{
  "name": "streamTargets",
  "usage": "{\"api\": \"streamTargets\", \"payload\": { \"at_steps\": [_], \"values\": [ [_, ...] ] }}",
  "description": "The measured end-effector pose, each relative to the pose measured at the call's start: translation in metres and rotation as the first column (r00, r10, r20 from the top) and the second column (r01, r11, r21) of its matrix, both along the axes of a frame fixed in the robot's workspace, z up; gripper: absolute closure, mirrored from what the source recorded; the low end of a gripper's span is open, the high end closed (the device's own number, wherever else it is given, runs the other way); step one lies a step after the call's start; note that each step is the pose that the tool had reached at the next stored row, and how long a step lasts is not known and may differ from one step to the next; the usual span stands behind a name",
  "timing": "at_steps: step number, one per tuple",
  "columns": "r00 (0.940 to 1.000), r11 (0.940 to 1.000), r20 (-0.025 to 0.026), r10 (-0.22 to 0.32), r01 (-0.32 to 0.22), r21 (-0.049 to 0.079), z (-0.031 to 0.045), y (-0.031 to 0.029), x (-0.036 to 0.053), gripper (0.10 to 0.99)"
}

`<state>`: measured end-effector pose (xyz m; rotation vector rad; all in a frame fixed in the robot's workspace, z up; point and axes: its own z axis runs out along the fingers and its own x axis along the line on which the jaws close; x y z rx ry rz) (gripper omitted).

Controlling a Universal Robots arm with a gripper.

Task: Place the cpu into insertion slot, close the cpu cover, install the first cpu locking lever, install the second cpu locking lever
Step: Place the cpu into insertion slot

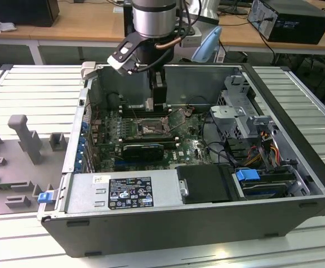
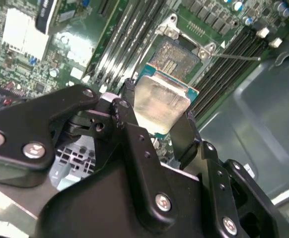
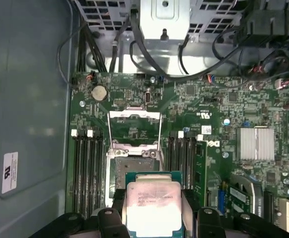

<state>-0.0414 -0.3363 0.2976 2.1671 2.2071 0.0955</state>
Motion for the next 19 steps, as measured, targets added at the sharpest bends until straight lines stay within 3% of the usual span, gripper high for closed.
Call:
{"api": "streamTargets", "payload": {
  "at_steps": [8,11,19],
  "values": [
    [1.0,1.0,0.0001,0.0,0.0,0.0,-0.0213,0.0054,-0.0002,0.557],
    [1.0,1.0,0.0002,0.0,0.0,0.0,-0.033,0.0081,0.0007,0.557],
    [1.0,1.0,0.0,0.0,0.0,0.0,-0.0515,0.0121,0.0011,0.557]
  ]
}}
